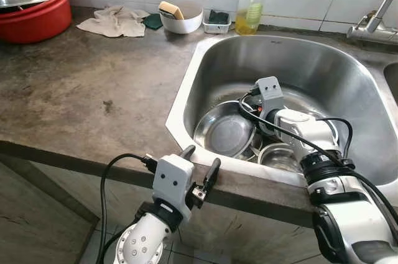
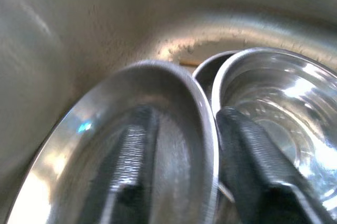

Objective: Kitchen organization

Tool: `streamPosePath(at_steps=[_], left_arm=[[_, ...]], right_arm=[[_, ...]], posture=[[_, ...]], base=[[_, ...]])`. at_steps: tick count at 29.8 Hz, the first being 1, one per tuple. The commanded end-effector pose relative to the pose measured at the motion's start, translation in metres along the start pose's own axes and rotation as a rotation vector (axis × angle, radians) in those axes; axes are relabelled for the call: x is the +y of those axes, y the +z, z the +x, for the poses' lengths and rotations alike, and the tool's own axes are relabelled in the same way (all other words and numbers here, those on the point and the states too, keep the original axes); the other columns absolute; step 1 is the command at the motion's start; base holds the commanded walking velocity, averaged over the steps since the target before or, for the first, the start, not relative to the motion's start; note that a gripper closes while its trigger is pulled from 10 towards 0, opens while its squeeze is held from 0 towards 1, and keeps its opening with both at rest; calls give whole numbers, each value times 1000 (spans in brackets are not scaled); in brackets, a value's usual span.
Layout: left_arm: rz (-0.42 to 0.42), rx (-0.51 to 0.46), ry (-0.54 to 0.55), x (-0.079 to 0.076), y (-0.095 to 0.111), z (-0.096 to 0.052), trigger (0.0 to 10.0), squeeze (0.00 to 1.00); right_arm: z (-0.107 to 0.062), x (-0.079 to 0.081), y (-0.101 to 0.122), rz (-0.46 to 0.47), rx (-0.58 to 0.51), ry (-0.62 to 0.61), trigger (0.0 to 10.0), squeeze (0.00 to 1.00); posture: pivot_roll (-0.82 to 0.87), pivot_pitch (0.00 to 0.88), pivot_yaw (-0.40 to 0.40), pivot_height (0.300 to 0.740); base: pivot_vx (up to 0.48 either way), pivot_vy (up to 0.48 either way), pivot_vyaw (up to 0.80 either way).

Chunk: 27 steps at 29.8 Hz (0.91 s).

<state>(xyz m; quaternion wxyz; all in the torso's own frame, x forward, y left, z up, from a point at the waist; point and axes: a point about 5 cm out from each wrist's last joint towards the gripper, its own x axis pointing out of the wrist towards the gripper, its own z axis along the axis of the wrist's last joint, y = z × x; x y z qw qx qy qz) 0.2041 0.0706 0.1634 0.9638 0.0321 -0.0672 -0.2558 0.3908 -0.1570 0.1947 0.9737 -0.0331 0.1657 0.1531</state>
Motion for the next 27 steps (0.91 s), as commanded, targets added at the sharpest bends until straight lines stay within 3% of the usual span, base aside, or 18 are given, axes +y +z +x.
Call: streamPosePath(at_steps=[1, 2, 6, 11, 12, 22, 27], left_arm=[[11, 7, 16, 2, 1, -2, 10000, 0], [12, 8, 17, 3, 0, -1, 10000, 0], [13, 7, 16, 3, 0, 0, 10000, 0], [21, -2, 17, 6, -1, 6, 10000, 0], [26, -7, 28, 9, -1, 7, 10000, 0], [43, -16, 44, 16, -4, 13, 10000, 0], [46, -23, 55, 18, -5, 15, 10000, 0]], right_arm=[[-3, -1, 15, -3, -86, -21, 10000, 357], [-7, -1, 22, -3, -127, -27, 10000, 0], [-15, -4, 35, -36, -210, -71, 10000, 0], [-38, -9, 57, -95, -369, -172, 10000, 0], [-49, -11, 64, -133, -439, -218, 10000, 0], [-95, -8, 73, -169, -682, -320, 10000, 0], [-115, -1, 62, -162, -754, -346, 10000, 0]], posture=[[183, 199, -30, 740], [178, 194, -27, 740], [174, 187, -26, 740], [160, 161, -19, 740], [156, 154, -22, 740], [146, 107, -27, 740], [134, 92, -28, 740]], base=[[0, 0, 0], [0, 0, 0], [0, 0, 0], [0, 0, 0], [0, 0, 0], [0, 0, 0], [0, 0, 0]])
